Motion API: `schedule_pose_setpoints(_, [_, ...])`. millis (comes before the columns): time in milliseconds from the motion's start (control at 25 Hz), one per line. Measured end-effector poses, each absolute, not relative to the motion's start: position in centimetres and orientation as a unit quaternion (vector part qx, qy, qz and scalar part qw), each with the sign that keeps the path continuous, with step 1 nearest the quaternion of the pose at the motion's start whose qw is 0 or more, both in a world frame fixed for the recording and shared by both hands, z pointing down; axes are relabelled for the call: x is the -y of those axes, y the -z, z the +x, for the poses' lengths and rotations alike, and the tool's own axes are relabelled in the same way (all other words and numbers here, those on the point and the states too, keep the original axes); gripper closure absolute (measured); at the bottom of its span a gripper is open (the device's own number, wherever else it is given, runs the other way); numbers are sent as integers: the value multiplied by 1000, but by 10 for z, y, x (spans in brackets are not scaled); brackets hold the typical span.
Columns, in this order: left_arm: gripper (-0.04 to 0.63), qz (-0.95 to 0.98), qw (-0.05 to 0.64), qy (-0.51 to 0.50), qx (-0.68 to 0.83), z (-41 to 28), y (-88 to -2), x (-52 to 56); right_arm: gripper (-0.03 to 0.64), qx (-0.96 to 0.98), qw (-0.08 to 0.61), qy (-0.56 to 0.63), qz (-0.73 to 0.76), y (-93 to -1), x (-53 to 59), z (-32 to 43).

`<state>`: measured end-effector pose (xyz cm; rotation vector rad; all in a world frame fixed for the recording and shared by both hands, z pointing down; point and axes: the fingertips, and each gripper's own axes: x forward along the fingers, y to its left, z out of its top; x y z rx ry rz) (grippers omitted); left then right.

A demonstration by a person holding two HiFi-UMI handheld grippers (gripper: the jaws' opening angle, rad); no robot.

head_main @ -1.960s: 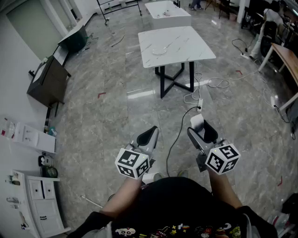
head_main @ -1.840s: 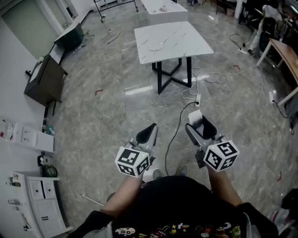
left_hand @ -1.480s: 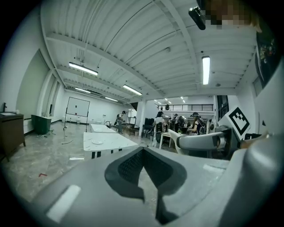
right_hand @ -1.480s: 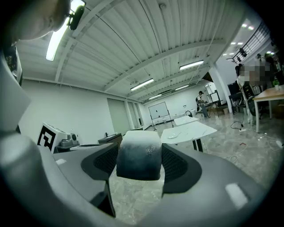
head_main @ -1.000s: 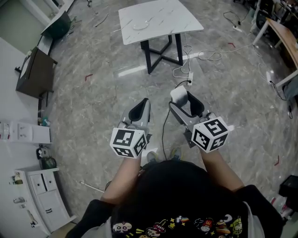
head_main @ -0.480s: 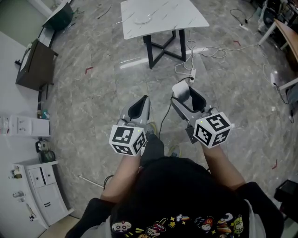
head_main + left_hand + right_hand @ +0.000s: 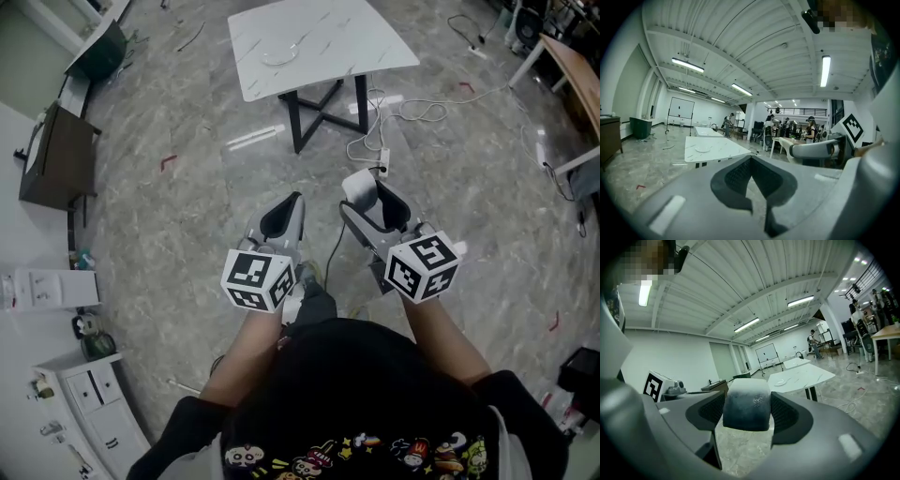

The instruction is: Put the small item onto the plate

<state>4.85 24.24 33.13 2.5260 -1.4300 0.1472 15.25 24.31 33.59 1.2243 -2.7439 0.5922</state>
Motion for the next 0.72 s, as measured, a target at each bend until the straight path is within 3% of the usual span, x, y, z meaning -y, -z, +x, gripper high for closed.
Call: schedule_pose_setpoints(720, [595,881,120,-39,457,-35,-323,-144,284,879,46,-188,436,-328,-152,67])
